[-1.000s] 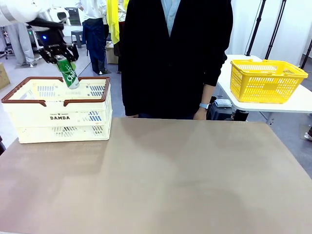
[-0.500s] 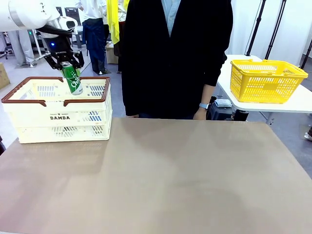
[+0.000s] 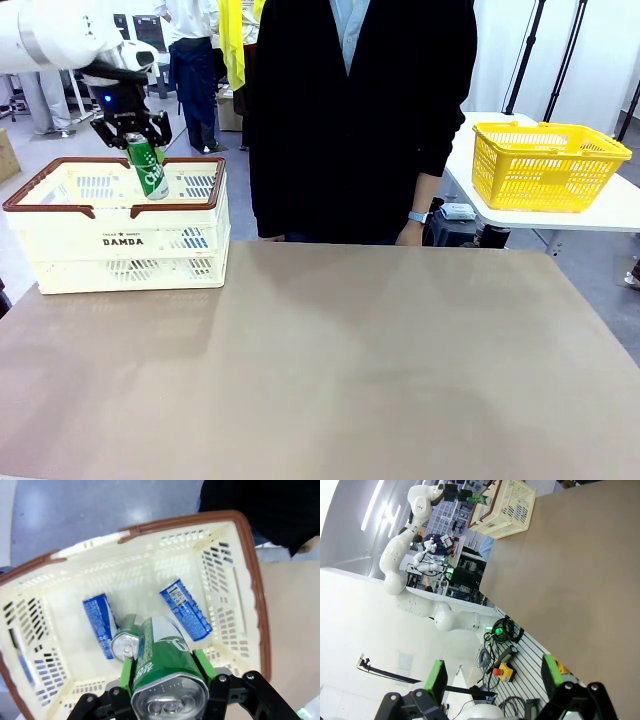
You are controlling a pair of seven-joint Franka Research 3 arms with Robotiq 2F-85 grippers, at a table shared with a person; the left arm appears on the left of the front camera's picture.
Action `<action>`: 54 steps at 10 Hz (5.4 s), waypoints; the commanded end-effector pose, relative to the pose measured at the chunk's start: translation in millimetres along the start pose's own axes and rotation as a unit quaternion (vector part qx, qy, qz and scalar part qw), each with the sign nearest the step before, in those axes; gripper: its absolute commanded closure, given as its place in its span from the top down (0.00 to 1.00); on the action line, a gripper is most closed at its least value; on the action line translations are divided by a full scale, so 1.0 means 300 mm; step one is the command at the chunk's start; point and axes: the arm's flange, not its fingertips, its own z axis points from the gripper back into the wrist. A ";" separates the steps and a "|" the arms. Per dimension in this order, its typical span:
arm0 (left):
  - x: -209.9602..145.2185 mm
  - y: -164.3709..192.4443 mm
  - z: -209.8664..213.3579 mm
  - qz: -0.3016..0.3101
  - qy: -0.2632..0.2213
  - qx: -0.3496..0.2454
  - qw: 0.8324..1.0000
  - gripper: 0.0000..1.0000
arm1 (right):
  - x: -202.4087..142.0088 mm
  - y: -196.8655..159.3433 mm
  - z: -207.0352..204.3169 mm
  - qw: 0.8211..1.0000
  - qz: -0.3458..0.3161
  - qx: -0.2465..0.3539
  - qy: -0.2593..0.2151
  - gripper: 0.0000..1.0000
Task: Place the drinks into the Shopping basket.
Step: Pick up one drink and place it into the Shopping basket.
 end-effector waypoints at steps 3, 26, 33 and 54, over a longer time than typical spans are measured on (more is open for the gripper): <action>-0.137 0.018 -0.138 0.003 -0.005 0.030 1.000 0.00 | -0.008 0.001 0.013 1.000 0.009 -0.003 0.008 1.00; -0.059 -0.046 -0.343 -0.030 0.045 0.012 0.998 1.00 | -0.008 0.001 0.013 1.000 0.009 -0.003 0.008 1.00; -0.024 0.257 0.118 0.042 0.144 -0.144 0.978 1.00 | -0.008 0.001 0.013 1.000 0.009 -0.003 0.008 1.00; -0.730 1.081 0.167 0.081 0.065 -0.552 0.827 1.00 | -0.008 0.001 0.013 1.000 0.009 -0.003 0.008 1.00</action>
